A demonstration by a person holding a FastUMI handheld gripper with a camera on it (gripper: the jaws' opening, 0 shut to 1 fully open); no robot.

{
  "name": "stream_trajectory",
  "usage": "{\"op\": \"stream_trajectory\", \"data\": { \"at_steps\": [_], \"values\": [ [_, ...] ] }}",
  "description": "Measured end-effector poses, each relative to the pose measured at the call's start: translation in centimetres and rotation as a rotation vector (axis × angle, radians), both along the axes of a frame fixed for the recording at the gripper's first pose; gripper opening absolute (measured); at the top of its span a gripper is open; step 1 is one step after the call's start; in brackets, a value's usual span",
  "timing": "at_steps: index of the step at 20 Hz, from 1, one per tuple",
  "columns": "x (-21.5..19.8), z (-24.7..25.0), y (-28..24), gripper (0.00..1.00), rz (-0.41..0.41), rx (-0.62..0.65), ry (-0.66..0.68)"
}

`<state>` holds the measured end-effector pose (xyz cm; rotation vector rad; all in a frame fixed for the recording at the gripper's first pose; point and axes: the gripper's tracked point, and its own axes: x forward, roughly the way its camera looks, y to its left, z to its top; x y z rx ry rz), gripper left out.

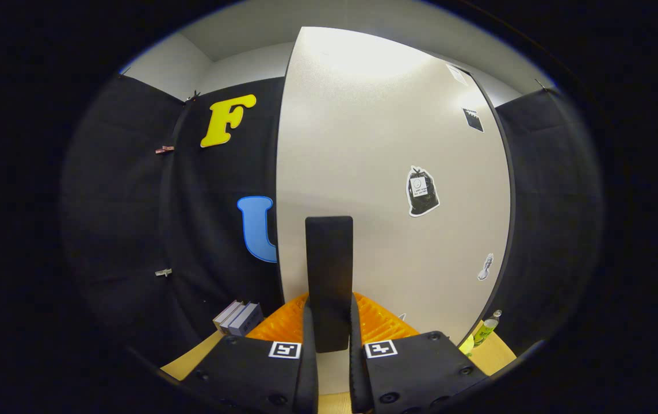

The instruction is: Open the shoe cabinet door, grab the shoes and put them into the shoe cabinet, then close the shoe cabinet door.

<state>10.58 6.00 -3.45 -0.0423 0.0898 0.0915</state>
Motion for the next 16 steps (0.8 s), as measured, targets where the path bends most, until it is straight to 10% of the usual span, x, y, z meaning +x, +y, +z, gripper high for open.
{"op": "stream_trajectory", "data": {
  "at_steps": [16],
  "values": [
    [-5.4, 1.1, -3.5, 0.25, 0.171, 0.025, 0.028]
  ]
}}
